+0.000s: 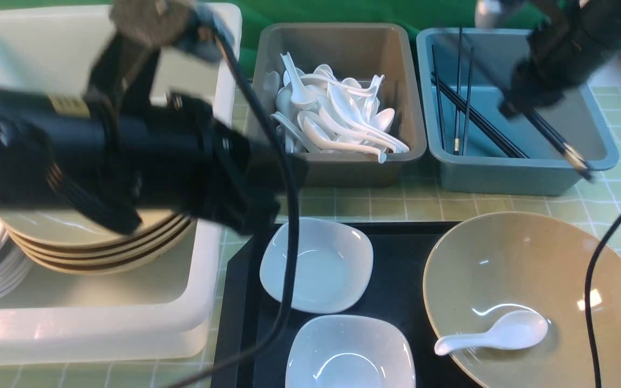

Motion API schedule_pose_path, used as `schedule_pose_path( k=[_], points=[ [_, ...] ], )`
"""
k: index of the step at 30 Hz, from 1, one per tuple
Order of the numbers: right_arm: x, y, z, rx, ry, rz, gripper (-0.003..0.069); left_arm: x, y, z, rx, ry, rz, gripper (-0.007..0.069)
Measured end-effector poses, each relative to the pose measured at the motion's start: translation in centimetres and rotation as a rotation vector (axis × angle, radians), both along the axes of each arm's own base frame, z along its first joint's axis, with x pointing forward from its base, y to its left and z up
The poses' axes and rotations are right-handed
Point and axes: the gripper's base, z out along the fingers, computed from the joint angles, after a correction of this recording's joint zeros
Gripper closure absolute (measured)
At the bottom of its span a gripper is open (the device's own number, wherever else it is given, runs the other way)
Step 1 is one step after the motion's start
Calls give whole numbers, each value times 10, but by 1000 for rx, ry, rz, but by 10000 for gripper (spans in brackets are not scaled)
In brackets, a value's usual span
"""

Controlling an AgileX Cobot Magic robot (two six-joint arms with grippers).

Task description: On green table put chopsticks spoon bowls plates into blue grey white boxes.

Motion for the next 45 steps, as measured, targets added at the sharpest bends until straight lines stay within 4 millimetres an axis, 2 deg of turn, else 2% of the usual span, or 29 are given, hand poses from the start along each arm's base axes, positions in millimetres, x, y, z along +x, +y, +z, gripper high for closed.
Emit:
schedule_pose_path(
  k=[1,5,6,10,11,13,15,19,21,25,26,27,28,30,31,32,34,35,37,39,41,42,45],
  points=[
    [3,0,0,19,-13,-21,535,0,0,1,-2,-5,0,625],
    [43,-16,-18,216,-124,-258,535,5,-3,6,-9,-17,6,625],
    [44,-17,-18,224,-131,-266,535,6,-3,5,-8,-14,6,625],
    [70,-28,-50,324,-163,-387,535,16,-9,-6,15,25,7,625],
    [71,-28,-52,326,-163,-389,535,17,-9,-7,16,29,7,625],
    [79,-29,-74,330,-145,-414,535,20,-11,-11,18,45,7,625],
    [83,-29,-87,331,-115,-426,535,20,-12,-11,11,54,7,625],
    [83,-28,-100,343,-62,-448,506,20,-13,-12,5,66,3,625],
    [82,-27,-101,344,-36,-445,448,19,-13,-12,10,76,-6,625],
    [73,-27,-87,353,4,-435,251,16,-13,-14,23,102,-29,625],
    [69,-28,-78,353,8,-426,197,15,-13,-15,28,111,-37,625],
    [68,-29,-78,350,12,-425,197,15,-13,-15,28,111,-37,625],
    [61,-31,-62,335,9,-394,136,14,-13,-16,33,120,-45,625],
    [44,-36,-32,285,-6,-305,82,11,-13,-17,44,141,-65,625],
    [43,-37,-29,282,-16,-299,79,11,-13,-17,45,143,-67,625],
    [27,-41,-6,255,-25,-241,69,9,-14,-18,52,162,-83,625],
    [4,-44,23,228,-38,-175,67,5,-14,-20,56,201,-112,625],
    [1,-43,26,223,-37,-160,67,5,-14,-20,56,205,-115,625],
    [-34,-41,53,212,-86,-54,76,-1,-16,-21,49,262,-156,625],
    [-64,-34,59,216,-114,82,87,-6,-17,-21,46,302,-193,625],
    [-90,-27,50,203,-116,245,92,-11,-17,-22,51,336,-238,625],
    [-112,-20,44,199,-118,371,93,-14,-17,-22,60,349,-268,625],
    [-147,-11,17,150,-116,591,95,-20,-17,-23,84,365,-331,625]
  ],
)
